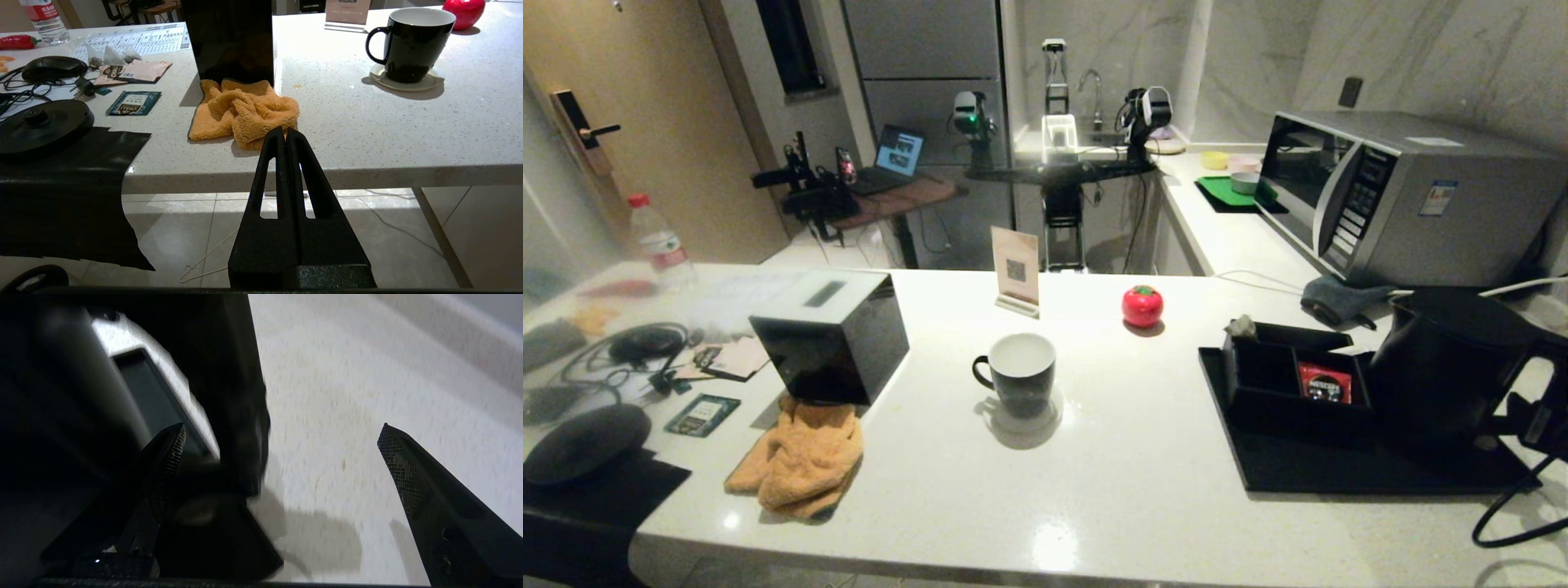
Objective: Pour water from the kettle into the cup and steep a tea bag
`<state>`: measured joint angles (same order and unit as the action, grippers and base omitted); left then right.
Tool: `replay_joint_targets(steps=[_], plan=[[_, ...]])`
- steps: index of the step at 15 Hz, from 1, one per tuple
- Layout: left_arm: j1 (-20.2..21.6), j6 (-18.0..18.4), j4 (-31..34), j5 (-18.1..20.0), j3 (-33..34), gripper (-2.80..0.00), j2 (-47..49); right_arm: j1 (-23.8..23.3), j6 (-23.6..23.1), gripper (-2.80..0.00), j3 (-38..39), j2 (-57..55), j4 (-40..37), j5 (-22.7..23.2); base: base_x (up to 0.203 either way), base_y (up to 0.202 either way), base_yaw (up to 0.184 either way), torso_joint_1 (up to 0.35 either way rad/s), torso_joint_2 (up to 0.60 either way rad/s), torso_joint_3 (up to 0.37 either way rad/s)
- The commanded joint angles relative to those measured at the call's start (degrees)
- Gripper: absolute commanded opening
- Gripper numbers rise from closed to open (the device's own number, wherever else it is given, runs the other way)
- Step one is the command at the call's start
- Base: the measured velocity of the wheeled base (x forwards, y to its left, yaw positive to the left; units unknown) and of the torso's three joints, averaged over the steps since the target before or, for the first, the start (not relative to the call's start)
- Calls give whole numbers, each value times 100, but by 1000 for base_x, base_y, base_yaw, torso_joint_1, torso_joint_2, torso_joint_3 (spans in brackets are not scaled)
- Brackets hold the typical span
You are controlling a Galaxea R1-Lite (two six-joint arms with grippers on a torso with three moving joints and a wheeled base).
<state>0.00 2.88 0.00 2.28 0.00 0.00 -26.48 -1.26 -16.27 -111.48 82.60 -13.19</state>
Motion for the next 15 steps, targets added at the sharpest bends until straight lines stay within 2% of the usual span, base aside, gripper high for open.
replay_joint_targets(steps=[1, 7, 15], plan=[[0, 2, 0, 1, 0, -280, 0, -7, -46, 0, -191, -139, 62, -8, 0, 0, 0, 0, 0, 0], [0, 2, 0, 1, 0, -280, 0, -77, -207, 0, -548, -350, 204, -8, 0, 0, 0, 0, 0, 0], [0, 2, 0, 1, 0, -280, 0, -138, -191, 0, -984, -590, 256, -5, 0, 0, 0, 0, 0, 0]])
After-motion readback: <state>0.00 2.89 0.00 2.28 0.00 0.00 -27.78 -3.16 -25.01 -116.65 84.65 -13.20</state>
